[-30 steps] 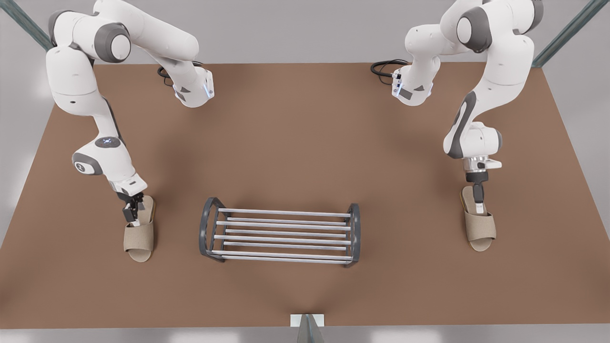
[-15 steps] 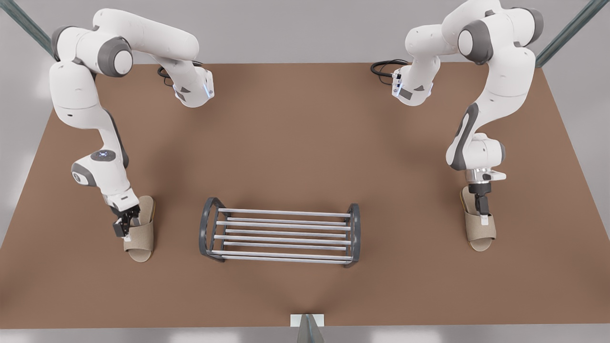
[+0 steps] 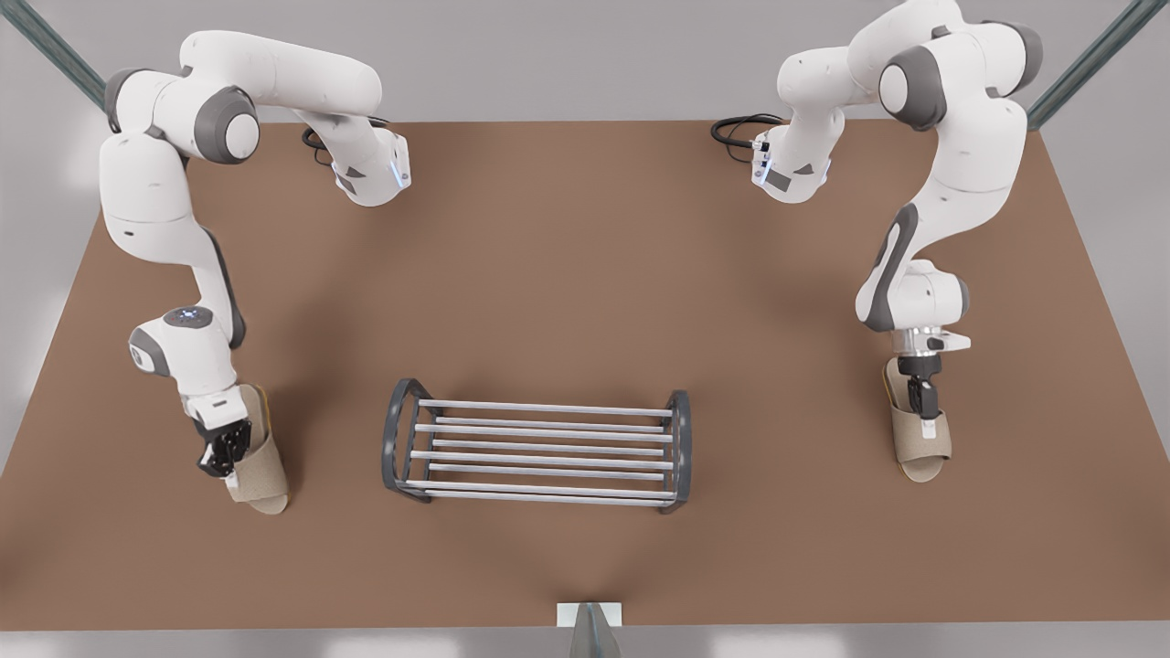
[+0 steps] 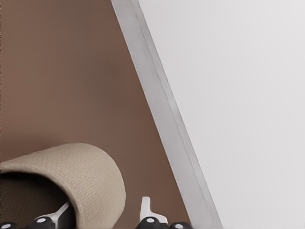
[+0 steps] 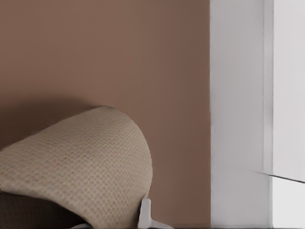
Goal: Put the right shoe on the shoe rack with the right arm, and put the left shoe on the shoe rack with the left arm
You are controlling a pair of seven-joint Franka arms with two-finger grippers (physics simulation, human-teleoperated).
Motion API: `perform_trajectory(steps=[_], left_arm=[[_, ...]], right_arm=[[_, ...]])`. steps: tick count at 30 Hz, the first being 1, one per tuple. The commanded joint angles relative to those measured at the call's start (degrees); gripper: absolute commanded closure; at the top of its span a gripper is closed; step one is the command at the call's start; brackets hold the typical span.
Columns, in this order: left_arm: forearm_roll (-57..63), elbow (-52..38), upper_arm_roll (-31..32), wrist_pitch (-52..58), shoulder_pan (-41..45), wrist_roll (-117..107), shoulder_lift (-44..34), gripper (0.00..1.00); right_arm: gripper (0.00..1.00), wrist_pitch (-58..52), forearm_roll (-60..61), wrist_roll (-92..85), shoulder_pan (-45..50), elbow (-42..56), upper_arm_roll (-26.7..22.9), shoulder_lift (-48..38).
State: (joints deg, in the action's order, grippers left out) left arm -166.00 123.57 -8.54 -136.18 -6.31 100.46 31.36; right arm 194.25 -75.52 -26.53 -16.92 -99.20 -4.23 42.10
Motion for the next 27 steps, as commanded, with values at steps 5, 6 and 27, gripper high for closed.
perform_trajectory(steps=[5,6,27], left_arm=[[-1.78,-0.61,1.07,-0.67,-0.81,-2.46,0.19,0.39],[-1.78,-0.61,1.07,-0.67,-0.99,-2.37,0.19,0.39],[-2.31,-3.95,1.60,0.47,-1.42,-2.46,0.81,0.54]], right_arm=[[0.79,-1.33,8.37,-0.98,1.80,4.10,0.10,-1.23],[0.79,-1.42,8.37,-0.98,1.80,4.01,0.19,-2.98],[0.79,-68.04,-7.18,30.48,31.07,-4.95,24.63,-25.58]])
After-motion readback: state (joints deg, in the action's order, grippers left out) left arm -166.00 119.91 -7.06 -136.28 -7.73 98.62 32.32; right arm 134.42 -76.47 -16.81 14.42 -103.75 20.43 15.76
